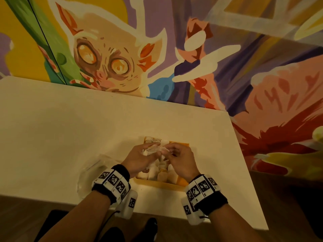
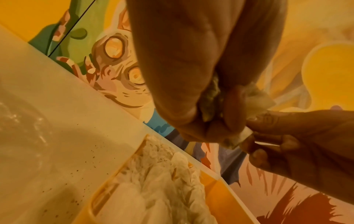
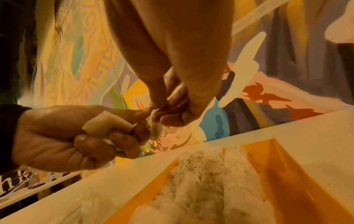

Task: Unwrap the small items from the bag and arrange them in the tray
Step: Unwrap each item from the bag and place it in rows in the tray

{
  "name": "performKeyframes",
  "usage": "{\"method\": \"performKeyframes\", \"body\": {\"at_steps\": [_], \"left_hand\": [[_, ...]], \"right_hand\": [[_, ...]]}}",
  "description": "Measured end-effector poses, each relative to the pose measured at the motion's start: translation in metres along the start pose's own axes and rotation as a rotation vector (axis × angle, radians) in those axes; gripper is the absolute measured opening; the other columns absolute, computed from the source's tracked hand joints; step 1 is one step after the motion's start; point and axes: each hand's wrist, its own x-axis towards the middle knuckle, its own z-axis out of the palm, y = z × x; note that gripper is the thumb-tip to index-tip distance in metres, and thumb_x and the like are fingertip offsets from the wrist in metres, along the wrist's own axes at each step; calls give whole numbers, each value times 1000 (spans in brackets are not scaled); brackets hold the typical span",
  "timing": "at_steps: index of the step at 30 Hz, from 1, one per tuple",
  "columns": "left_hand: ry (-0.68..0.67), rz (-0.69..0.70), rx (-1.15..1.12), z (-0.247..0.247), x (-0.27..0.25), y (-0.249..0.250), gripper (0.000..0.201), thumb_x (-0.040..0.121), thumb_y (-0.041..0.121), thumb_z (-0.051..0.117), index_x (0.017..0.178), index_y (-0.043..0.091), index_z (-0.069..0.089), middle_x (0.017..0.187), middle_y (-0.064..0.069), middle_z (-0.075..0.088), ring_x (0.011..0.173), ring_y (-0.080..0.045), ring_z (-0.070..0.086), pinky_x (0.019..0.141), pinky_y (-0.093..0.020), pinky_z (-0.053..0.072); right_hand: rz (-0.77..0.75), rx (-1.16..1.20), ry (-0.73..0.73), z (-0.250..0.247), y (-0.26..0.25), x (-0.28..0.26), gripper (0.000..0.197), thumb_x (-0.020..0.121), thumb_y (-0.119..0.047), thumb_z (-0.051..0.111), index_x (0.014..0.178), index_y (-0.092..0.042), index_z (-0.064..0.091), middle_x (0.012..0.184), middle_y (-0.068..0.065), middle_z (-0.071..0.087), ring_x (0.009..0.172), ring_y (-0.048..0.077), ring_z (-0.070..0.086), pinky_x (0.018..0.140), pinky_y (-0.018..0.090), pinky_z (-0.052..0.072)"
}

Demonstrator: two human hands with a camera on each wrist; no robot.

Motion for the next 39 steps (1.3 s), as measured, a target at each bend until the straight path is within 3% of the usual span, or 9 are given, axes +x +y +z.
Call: {"method": "performKeyframes", "body": {"at_steps": [4,7,11,14,16,19,24,31,39], "left_hand": [[26,-42,90,2,4,1,22,86,27,73,105,16,70,58,3,51,43,-13,31,45,-21,29],[67,-35,144,4,9,-2,20,86,27,73,97,12,68,64,2,56,38,-10,34,42,-19,33],[106,-49,160,1,14,-13,14,87,25,72,91,12,71,85,0,62,37,-10,34,42,-19,33],[167,-77,181,-8,15,-28,12,87,24,72,86,12,72,103,-6,66,43,-15,47,43,-21,37],[157,-98,226,-13,14,-36,12,85,25,74,86,13,72,99,-11,67,52,-19,58,46,-22,40],[125,-129,225,-15,10,-43,14,86,22,72,91,9,71,94,-13,67,38,-14,46,41,-23,40],[130,-126,230,-16,10,-45,13,86,24,73,92,13,72,108,-7,65,44,-17,46,41,-23,41],[136,-121,233,-17,8,-43,14,84,24,74,91,13,73,102,-8,68,45,-19,47,40,-23,39],[138,-150,202,-12,5,-38,12,86,21,72,92,11,72,93,-6,68,50,-21,45,40,-22,38]], "right_hand": [[2,-65,-47,-5,7,6,10,88,-18,69,84,-27,71,84,-3,71,77,19,69,70,39,59],[14,-130,-78,-10,7,11,3,84,-18,74,86,-20,72,86,0,71,72,20,69,71,40,60],[-33,-367,-113,-30,4,25,8,82,-17,76,82,-23,71,85,-8,71,77,6,66,71,16,54],[-28,-549,-110,-53,7,43,7,82,-21,75,80,-25,69,79,-10,68,74,1,62,62,6,45],[-5,-655,-80,-67,15,57,8,81,-24,73,78,-29,68,80,-8,69,80,7,64,66,14,50],[48,-800,-77,-77,24,72,7,81,-26,69,80,-32,66,86,-6,69,90,16,63,77,32,55],[145,-958,-114,-75,33,82,10,85,-30,66,95,-27,67,101,-1,63,93,19,60,74,28,49],[184,-1118,-195,-65,44,87,18,90,-34,60,104,-24,61,111,6,56,98,26,58,78,30,46],[119,-1089,-53,-62,44,86,16,87,-24,56,102,-24,63,107,1,63,97,23,60,75,29,47]]}}
